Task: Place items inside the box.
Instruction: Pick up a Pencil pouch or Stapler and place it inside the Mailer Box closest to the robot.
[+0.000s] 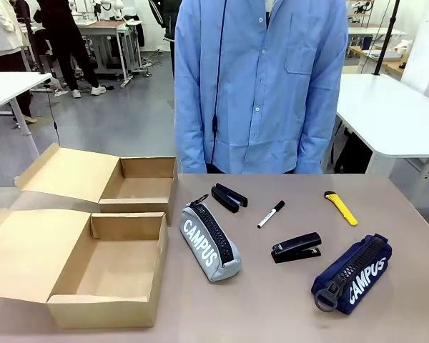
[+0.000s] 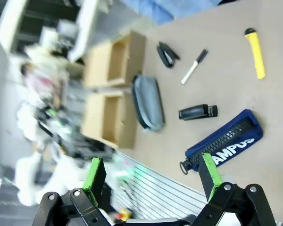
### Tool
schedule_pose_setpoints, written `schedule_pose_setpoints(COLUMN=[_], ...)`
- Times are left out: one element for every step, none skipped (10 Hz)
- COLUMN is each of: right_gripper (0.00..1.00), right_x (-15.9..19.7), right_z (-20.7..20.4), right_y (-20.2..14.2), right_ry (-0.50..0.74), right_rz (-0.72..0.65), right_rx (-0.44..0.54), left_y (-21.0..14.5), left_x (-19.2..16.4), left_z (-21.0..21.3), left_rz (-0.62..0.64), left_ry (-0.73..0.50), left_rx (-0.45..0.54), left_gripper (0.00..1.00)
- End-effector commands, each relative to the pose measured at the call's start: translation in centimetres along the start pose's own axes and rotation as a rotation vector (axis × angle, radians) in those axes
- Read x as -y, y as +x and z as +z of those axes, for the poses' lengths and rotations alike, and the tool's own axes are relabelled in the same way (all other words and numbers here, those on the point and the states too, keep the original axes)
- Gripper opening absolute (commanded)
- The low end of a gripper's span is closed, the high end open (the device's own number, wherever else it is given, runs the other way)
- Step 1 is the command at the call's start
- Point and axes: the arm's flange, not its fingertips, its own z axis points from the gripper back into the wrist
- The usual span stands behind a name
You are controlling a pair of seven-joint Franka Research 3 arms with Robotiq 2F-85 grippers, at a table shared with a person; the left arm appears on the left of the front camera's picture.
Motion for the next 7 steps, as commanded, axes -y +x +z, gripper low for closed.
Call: schedule_pose_setpoints(right_gripper=[1.00,1.00,1.00,1.00,1.00,1.00,1.00], right_x=[8.1,11.7,14.5,17.0,19.1,16.4,16.4], right_z=[2.1,3.5,4.0,4.1,3.7,6.5,6.5], right_y=[-1.3,-1.5,-1.8,-2.1,-2.4,-3.2,-3.2], right_ry=[0.151,0.182,0.147,0.075,0.021,0.107,0.107], right_rz=[-0.169,-0.280,-0.376,-0.473,-0.566,-0.428,-0.428], right_rx=[0.144,0.184,0.221,0.231,0.241,0.226,0.226], left_y=[-1.2,-4.2,-6.4,-3.3,-3.3,-3.3,-3.3], left_x=[-4.5,-4.5,-3.4,-5.4,-5.4,-5.4,-5.4], left_z=[1.9,0.8,-1.1,4.0,4.0,4.0,4.0], left_rz=[0.206,0.274,0.294,0.218,0.218,0.218,0.218], left_ry=[-0.237,-0.287,-0.288,-0.172,-0.172,-0.172,-0.172], left_rx=[0.263,0.415,0.519,0.235,0.235,0.235,0.235], left_gripper=[1.00,1.00,1.00,1.00,1.00,1.00,1.00])
